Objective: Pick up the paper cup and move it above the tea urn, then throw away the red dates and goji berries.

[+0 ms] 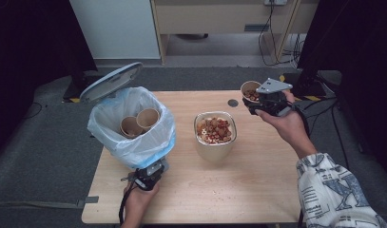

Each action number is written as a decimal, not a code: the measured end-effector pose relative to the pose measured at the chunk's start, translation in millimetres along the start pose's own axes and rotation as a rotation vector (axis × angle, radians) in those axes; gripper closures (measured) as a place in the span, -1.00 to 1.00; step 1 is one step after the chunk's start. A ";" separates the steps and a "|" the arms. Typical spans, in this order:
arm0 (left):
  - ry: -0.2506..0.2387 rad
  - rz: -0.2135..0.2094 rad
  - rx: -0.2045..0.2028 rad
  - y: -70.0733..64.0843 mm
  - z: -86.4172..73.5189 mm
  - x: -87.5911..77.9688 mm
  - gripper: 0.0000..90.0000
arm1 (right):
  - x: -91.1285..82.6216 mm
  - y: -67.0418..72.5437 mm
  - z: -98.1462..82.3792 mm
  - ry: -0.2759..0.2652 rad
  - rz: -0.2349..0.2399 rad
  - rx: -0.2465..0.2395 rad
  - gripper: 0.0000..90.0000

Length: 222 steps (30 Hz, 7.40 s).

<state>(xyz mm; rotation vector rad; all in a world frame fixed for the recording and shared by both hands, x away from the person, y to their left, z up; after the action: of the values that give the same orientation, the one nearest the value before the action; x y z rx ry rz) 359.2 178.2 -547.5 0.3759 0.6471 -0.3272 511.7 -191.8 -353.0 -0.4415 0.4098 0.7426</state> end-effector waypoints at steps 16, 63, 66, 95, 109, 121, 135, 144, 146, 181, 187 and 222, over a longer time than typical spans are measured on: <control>-0.004 0.011 0.002 -1.4 -0.2 -0.1 0.98 | 4.3 -9.8 -1.5 -0.002 0.032 -0.046 -0.17; -0.003 0.007 -0.005 -1.7 0.2 -0.1 0.98 | 24.2 21.3 39.2 0.035 0.034 -0.303 -0.18; -0.004 0.006 -0.006 -1.6 0.2 0.0 0.98 | 25.0 23.1 40.8 0.035 0.035 -0.310 -0.18; -0.003 0.007 -0.004 -2.0 0.9 0.2 0.98 | 22.6 43.7 57.8 0.059 0.005 -0.427 -0.18; 0.005 0.008 -0.003 -1.8 0.5 -0.2 0.98 | 16.4 40.8 65.2 0.071 -0.017 -0.466 -0.18; 0.009 0.010 0.000 -1.6 0.4 -0.4 0.98 | 17.7 50.3 64.3 0.113 -0.033 -0.570 -0.18; 0.006 0.009 -0.003 -2.1 0.9 -0.2 0.98 | 13.9 56.0 63.7 0.165 -0.077 -0.677 -0.18; 0.009 0.008 -0.001 -1.9 1.0 -0.3 0.98 | 13.2 57.8 68.2 0.164 -0.081 -0.687 -0.18; 0.009 0.007 0.000 -2.0 1.0 -0.3 0.98 | 13.6 58.2 68.9 0.163 -0.081 -0.689 -0.18; 0.008 0.007 -0.001 -2.2 0.9 -0.2 0.98 | 5.3 52.6 88.4 0.144 -0.102 -0.694 -0.18; 0.008 0.005 0.003 -1.9 1.0 -0.2 0.98 | 3.2 51.9 90.4 0.156 -0.118 -0.721 -0.18; 0.010 0.004 -0.001 -2.5 1.1 -0.3 0.98 | 0.0 50.5 87.2 0.198 -0.170 -0.792 -0.18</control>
<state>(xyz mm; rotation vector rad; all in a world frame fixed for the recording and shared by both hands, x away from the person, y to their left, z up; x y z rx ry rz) 358.5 175.6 -547.1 0.3778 0.6564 -0.3210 492.7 -113.6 -292.4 -1.2860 0.2427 0.6769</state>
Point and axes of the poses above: each handheld gripper's, and its own axes: x roughly forward along the jaws, z roughly out of its top, y roughly to its left, the point moved 4 cm from there along x, roughly forward along the jaws, and after that the axes turned 10 degrees about z, right-handed, at the moved point
